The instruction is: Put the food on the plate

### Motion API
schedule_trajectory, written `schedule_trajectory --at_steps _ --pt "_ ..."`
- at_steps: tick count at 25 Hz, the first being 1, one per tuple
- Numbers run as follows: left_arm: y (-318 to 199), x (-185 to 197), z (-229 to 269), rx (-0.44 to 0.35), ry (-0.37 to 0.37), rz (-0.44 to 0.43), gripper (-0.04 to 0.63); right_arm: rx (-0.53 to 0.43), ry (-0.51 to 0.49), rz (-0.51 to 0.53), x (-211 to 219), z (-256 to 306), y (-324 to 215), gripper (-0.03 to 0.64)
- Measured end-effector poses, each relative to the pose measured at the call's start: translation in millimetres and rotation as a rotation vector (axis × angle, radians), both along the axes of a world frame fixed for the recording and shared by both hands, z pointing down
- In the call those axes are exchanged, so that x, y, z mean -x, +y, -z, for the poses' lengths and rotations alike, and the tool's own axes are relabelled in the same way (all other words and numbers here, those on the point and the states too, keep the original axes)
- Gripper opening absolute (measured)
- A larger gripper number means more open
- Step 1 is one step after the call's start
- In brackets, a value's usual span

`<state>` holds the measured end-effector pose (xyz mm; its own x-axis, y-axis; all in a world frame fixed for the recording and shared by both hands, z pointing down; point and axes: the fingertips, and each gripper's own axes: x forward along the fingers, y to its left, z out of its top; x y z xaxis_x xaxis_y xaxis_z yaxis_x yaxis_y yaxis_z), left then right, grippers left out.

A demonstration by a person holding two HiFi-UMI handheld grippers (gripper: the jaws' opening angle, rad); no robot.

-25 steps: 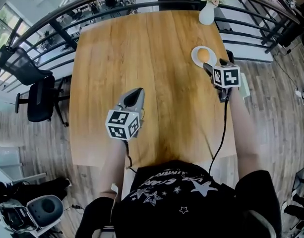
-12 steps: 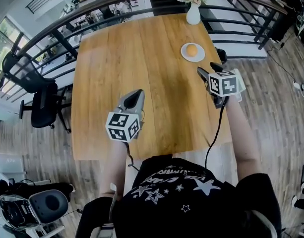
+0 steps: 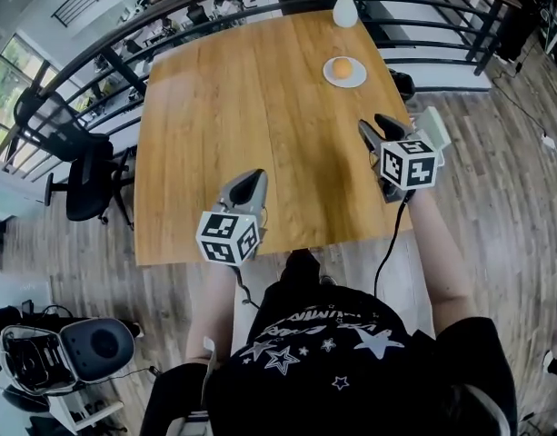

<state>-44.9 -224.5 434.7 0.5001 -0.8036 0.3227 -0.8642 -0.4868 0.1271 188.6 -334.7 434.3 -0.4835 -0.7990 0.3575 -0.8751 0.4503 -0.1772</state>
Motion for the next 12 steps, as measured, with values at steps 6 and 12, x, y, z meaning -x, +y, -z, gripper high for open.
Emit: schedule_trajectory --at_steps 6,12 --pt "55 -1 -4 0.022 -0.02 0.039 0.0 -0.077 -0.149 -0.008 4 10 46 0.14" --pt "82 0 -8 0.051 -0.023 0.066 0.0 -0.022 -0.17 -0.004 8 -7 76 0.057"
